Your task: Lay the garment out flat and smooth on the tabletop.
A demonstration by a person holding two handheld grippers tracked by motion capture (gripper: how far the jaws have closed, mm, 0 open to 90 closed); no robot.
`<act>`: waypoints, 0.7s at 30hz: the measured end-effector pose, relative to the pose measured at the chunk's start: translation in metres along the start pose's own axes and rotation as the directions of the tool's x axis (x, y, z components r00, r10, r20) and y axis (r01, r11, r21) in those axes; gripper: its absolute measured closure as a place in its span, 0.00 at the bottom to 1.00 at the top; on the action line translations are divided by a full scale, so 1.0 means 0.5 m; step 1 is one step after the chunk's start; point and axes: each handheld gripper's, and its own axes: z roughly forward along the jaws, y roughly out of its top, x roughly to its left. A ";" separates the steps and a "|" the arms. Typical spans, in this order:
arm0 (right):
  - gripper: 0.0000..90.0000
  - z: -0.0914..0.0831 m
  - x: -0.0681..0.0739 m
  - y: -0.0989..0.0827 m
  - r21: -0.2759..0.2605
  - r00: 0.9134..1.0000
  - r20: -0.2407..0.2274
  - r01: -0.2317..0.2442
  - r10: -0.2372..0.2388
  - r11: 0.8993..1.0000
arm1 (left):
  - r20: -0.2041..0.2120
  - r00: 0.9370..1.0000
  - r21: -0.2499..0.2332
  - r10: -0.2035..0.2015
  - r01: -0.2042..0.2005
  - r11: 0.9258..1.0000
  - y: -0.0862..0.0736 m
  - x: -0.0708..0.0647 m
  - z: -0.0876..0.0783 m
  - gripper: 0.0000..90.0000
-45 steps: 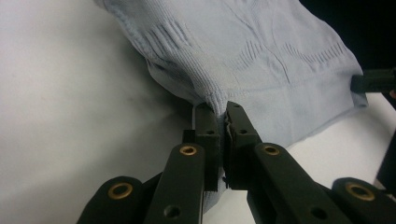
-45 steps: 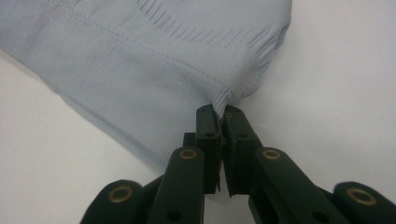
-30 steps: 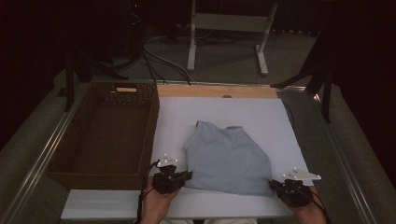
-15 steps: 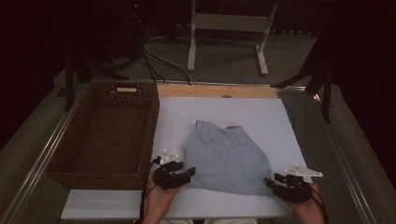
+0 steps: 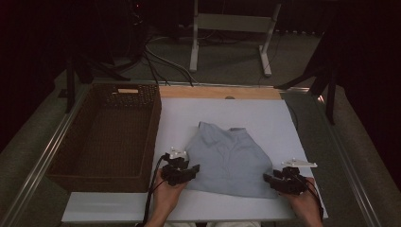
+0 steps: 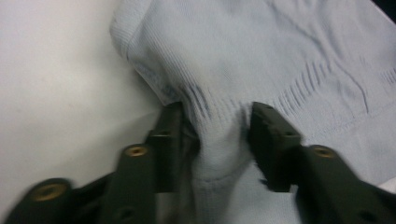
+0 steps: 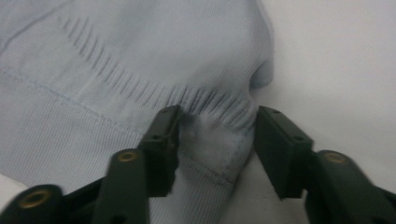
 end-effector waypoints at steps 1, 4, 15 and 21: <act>0.68 0.001 0.001 0.000 0.006 1.000 -0.005 0.000 0.000 1.000 | 0.007 1.000 0.012 -0.003 0.003 1.000 -0.002 0.000 0.002 0.78; 0.83 0.002 0.007 0.000 0.017 1.000 -0.023 0.018 -0.018 1.000 | 0.016 1.000 0.030 0.009 -0.009 0.999 -0.005 -0.005 0.004 0.93; 0.94 -0.019 0.034 -0.003 0.009 0.996 -0.043 0.076 -0.075 0.997 | 0.046 0.999 0.032 0.005 -0.007 0.999 -0.020 0.001 -0.030 0.96; 0.94 -0.029 0.048 -0.009 0.007 0.994 -0.062 0.094 -0.093 0.996 | 0.060 0.998 0.036 0.003 -0.005 0.999 -0.032 0.002 -0.047 0.96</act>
